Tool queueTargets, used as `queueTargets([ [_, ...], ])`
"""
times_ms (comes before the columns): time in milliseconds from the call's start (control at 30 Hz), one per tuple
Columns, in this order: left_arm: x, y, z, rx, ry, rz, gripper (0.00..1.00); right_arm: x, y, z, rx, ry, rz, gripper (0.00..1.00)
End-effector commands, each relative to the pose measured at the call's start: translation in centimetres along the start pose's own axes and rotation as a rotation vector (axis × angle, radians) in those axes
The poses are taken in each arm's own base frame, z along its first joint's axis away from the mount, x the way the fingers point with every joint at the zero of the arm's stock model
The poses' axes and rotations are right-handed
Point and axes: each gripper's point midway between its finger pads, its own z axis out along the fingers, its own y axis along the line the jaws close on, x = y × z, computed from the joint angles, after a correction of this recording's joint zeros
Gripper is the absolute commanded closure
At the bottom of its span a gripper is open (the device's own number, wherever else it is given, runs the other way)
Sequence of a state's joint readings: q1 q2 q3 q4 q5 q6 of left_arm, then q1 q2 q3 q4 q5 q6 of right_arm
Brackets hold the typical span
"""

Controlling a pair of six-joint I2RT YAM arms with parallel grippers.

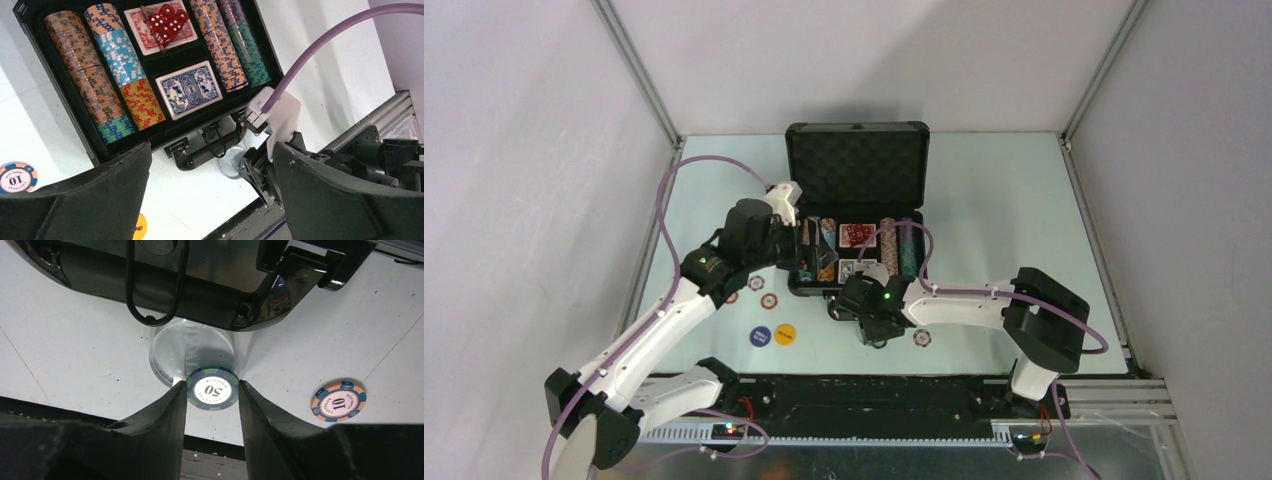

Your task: Pack up texas hold em set

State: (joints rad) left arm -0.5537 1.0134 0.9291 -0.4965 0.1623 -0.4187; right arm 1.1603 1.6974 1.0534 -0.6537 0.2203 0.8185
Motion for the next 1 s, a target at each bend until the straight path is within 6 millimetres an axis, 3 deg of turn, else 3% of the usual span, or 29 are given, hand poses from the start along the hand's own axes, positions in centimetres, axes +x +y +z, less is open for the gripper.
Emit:
queueTargets([
  [0,-0.5,-0.2,-0.5,0.015,-0.028,-0.002,0.04,-0.4,1.2,0.4,-0.02,-0.011,-0.007,0.55],
  [600,-0.3,-0.1,-0.4,0.013,-0.023,-0.002,0.05,0.2,1.3,0.5,-0.015,-0.003,-0.017,0.46],
  [967,-0.3,-0.3,-0.4,0.018,-0.021,-0.004,0.05,-0.8,0.9,-0.3,-0.015,-0.038,-0.013,0.37],
])
